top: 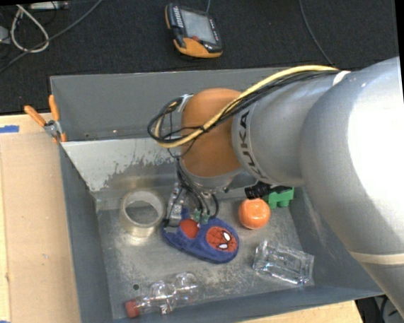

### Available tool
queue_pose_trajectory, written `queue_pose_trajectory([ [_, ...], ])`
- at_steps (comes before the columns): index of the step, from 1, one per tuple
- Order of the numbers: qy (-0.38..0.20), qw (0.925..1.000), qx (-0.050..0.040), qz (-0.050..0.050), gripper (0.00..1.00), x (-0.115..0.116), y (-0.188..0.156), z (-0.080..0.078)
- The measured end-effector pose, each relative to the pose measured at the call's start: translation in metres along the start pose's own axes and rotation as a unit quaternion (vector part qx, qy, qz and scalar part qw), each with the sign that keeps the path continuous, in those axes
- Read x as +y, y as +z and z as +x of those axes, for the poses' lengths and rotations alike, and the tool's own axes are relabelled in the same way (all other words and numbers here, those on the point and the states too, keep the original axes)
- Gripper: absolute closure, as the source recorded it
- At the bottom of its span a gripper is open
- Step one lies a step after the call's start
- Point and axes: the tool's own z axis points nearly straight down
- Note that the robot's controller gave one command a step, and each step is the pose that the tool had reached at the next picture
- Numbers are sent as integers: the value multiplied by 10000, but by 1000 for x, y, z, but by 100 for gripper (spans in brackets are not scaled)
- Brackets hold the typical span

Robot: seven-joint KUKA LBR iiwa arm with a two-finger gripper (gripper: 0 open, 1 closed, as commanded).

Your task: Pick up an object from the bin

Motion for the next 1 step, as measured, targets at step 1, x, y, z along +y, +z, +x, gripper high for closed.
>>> queue_pose_trajectory([
  [1, 251, 9996, -50, -73, 100, -26, 26, 3],
])
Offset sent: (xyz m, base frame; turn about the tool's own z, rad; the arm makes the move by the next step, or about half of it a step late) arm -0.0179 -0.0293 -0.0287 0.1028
